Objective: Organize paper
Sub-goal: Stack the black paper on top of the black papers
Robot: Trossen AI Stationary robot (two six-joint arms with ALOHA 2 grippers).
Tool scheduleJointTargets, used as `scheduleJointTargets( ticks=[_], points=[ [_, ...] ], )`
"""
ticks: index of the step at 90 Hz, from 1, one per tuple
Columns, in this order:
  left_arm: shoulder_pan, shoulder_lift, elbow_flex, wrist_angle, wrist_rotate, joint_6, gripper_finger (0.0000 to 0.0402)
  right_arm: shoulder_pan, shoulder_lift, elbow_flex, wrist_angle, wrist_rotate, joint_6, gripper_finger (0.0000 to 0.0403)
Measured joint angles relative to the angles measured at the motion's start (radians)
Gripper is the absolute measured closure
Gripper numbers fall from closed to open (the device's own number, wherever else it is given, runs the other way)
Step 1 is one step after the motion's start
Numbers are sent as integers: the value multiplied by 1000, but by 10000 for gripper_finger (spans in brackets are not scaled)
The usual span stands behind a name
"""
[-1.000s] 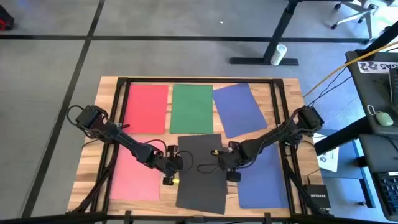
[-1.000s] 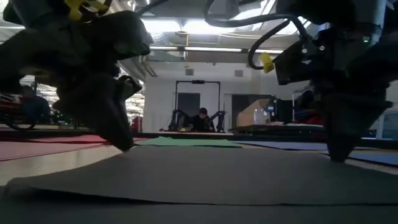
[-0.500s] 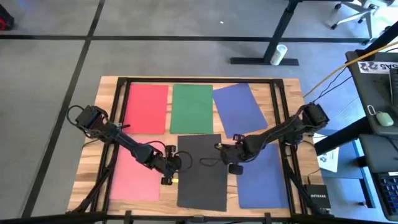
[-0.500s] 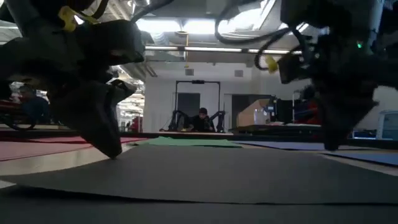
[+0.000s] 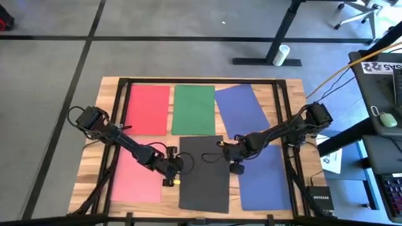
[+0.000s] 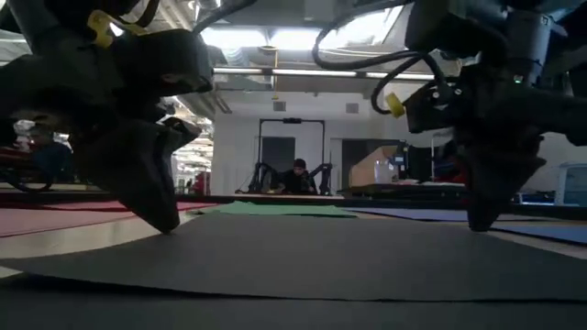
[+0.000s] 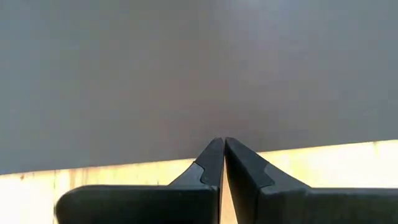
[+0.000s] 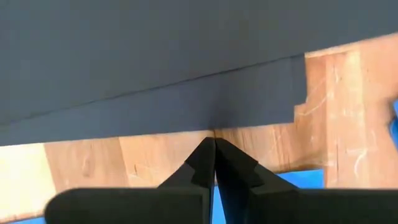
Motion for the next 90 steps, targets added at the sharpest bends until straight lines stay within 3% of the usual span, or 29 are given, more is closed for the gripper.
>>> scheduleJointTargets(
  ticks=[51,71,90],
  points=[
    [-1,0,0,0,0,3,402,-25,5,-6,101,46,-28,403],
    [-3,0,0,-1,0,3,402,-29,-26,7,30,4,-28,403],
    [-10,-1,0,-1,0,10,402,-65,-65,31,17,129,-65,403]
  ],
)
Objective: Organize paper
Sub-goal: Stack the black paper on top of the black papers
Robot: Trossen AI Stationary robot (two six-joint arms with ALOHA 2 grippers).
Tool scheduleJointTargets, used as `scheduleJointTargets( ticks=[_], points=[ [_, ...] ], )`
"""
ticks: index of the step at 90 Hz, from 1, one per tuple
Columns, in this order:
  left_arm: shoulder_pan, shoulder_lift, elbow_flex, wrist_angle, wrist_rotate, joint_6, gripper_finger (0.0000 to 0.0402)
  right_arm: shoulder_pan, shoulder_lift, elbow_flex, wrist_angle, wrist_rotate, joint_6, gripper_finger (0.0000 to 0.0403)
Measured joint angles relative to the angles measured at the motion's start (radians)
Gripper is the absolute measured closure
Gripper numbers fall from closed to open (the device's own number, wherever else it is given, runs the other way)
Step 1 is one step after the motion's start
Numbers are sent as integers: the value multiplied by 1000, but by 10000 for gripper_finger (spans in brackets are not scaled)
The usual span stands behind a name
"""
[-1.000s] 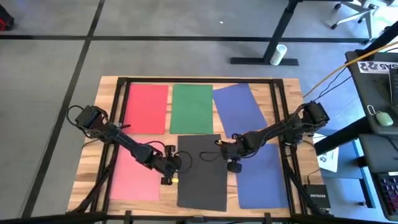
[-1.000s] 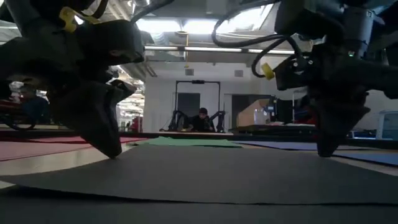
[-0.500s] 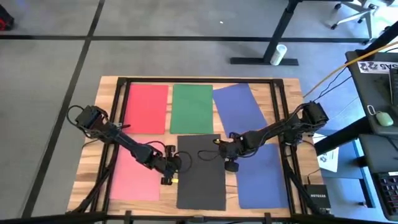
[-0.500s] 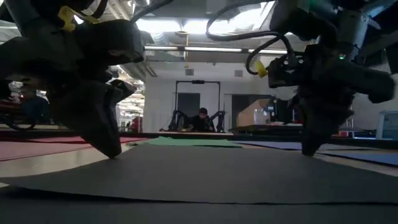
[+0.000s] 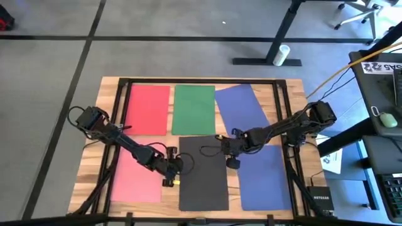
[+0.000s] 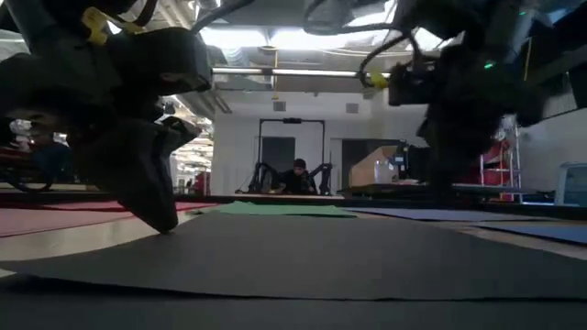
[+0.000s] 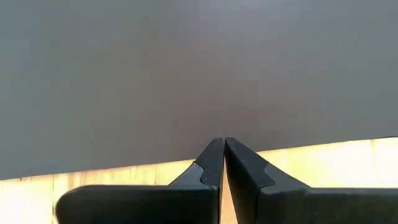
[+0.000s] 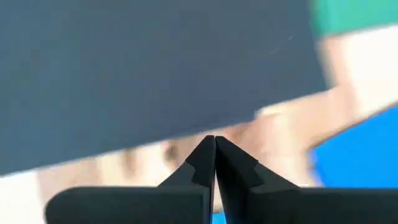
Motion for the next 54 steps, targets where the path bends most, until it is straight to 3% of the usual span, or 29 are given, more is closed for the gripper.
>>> scheduleJointTargets(
  ticks=[38,54],
  points=[
    [-4,0,0,8,1,-1,402,-215,63,-1,143,41,-177,403],
    [-4,0,0,10,1,0,402,-253,69,-1,195,-2,-209,403]
  ],
)
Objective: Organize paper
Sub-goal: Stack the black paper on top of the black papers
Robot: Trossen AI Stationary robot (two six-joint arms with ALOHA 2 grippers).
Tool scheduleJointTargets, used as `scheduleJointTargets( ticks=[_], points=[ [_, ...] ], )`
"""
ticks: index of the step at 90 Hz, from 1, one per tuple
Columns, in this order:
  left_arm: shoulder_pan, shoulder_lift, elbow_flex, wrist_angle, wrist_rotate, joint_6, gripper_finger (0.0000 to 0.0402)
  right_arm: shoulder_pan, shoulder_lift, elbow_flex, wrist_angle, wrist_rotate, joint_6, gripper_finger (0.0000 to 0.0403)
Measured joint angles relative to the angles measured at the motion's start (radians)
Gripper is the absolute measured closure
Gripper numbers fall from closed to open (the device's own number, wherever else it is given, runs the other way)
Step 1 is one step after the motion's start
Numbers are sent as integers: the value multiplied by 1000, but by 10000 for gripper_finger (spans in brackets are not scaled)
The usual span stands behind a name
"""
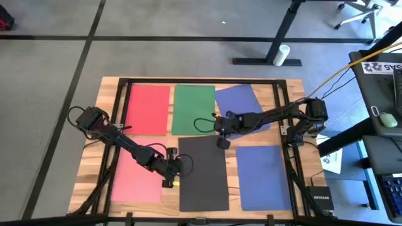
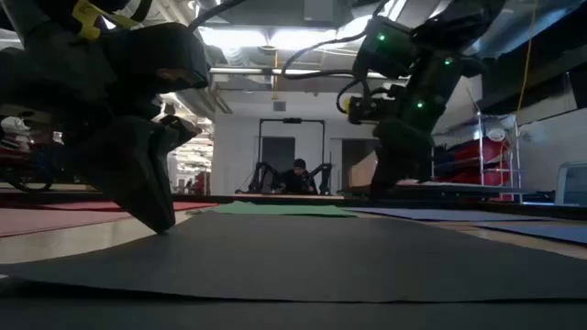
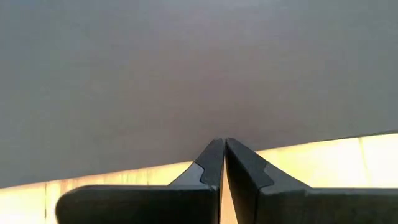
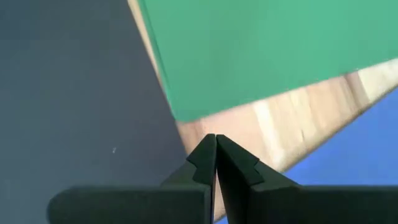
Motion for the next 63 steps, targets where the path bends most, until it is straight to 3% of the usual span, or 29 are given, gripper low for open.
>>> scheduleJointTargets(
  ticks=[30,63],
  points=[
    [-7,0,0,-1,3,3,402,-16,91,5,16,-2,-27,403],
    [-23,0,0,1,4,-3,402,-19,84,4,0,-101,-14,403]
  ],
)
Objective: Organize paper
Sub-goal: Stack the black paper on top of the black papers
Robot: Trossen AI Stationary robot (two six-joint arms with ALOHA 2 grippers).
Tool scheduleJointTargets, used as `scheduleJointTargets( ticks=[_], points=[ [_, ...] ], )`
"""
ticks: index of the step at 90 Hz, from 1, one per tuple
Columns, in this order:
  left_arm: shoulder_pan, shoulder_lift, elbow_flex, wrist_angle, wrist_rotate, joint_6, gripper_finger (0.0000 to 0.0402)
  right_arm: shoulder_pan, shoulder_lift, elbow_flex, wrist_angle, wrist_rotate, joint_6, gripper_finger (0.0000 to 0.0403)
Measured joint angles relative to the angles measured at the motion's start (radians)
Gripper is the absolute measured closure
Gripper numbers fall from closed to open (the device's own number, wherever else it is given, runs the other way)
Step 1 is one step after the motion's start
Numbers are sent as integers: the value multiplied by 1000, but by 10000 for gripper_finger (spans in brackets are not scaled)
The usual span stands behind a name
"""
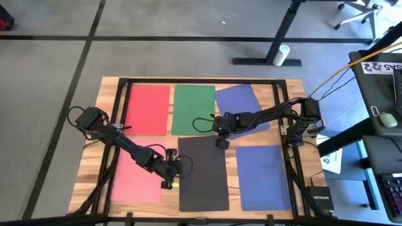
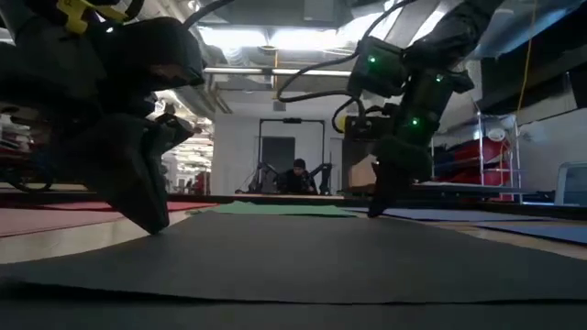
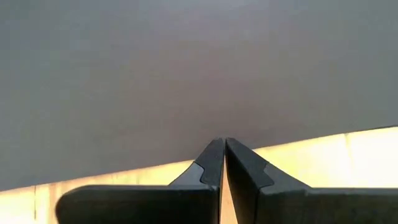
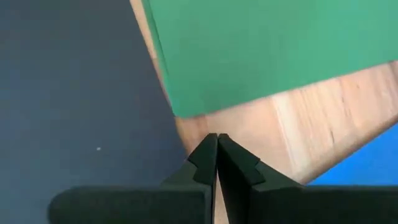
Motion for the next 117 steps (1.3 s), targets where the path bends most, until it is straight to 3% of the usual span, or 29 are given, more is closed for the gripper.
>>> scheduleJointTargets(
  ticks=[84,103,117],
  points=[
    [-24,-1,0,28,6,-13,402,68,2,-1,-66,-135,28,403],
    [-67,-38,56,-102,9,-4,402,69,2,-2,-67,-137,28,403],
    [-105,-20,68,-163,103,-56,402,69,2,-2,-66,-137,28,403]
  ],
)
